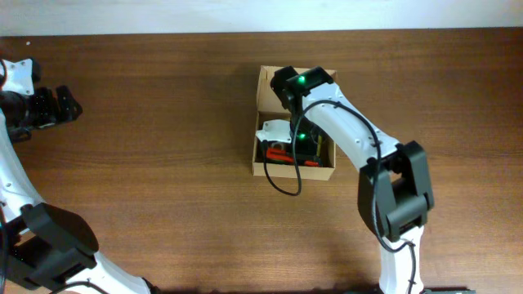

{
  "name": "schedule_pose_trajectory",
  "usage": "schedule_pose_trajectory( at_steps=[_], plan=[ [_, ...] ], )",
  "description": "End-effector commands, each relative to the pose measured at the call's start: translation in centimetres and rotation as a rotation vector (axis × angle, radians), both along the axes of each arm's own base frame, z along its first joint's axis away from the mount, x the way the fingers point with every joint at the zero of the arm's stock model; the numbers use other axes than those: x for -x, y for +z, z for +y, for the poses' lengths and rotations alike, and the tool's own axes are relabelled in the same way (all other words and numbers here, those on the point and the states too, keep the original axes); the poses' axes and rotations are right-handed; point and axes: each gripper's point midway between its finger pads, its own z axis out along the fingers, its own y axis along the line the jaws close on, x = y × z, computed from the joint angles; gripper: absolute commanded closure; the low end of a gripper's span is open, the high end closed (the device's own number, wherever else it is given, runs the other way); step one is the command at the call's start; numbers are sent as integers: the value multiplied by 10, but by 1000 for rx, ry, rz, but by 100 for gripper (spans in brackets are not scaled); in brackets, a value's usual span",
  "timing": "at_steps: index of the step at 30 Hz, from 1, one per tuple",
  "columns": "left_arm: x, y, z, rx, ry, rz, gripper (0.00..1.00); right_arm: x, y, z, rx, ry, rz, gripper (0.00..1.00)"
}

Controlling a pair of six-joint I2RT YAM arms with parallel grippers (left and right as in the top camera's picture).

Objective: Pack container
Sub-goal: 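Lower the box cutter into the box beside the stapler and release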

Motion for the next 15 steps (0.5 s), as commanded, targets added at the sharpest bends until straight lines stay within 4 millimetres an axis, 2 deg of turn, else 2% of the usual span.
schedule_pose_trajectory(
  at_steps=[1,11,15],
  plan=[
    [0,0,-2,5,-15,-5,0,1,29,3,-69,-18,-45,96],
    [0,0,-2,5,-15,-5,0,17,15,0,-59,-32,22,96],
    [0,0,-2,5,-15,-5,0,17,13,0,-60,-32,22,96]
  ],
)
